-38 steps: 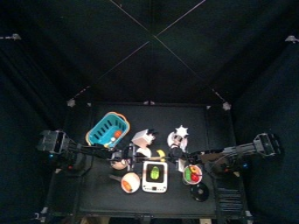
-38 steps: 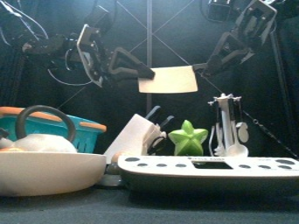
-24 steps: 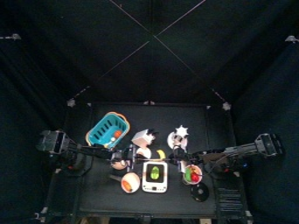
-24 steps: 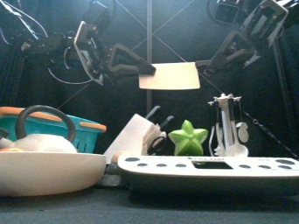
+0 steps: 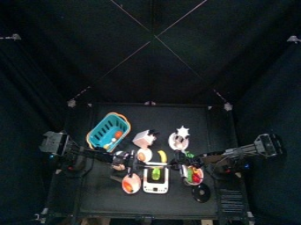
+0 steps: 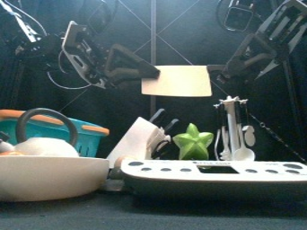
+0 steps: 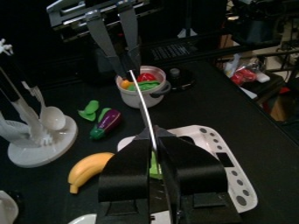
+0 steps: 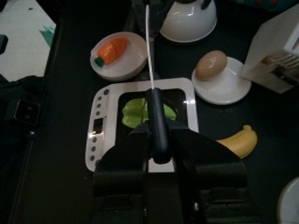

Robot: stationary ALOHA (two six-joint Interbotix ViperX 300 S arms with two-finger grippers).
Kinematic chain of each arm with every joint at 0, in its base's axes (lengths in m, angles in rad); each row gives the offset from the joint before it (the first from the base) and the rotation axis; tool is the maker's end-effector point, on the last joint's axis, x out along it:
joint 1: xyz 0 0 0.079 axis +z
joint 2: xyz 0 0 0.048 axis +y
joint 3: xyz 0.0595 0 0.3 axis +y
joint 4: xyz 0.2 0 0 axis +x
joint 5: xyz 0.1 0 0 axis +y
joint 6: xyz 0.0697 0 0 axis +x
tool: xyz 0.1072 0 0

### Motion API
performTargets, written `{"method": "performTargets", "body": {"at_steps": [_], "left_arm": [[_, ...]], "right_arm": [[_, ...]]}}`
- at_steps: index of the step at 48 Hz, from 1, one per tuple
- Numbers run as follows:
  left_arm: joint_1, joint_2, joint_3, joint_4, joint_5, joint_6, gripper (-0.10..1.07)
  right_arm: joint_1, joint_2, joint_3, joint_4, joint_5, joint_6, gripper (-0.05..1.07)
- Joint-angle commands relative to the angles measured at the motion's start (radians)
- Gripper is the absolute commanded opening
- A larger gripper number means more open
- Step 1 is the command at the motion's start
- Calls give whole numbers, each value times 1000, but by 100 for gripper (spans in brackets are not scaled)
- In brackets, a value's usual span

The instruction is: Cut starfruit

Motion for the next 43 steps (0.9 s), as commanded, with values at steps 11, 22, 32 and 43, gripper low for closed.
{"method": "performTargets", "body": {"at_steps": [11, 22, 32, 43], "left_arm": [[-37, 26, -20, -34, -2, 0, 44], [-48, 34, -28, -49, 0, -2, 44], [-57, 67, -35, -81, 0, -2, 44], [-74, 81, -31, -120, 2, -2, 44]], "right_arm": [[74, 48, -11, 34, 3, 6, 52], [110, 55, 2, 61, 3, 6, 52], [123, 69, 2, 84, 3, 6, 52], [132, 87, -2, 106, 3, 6, 52]]}}
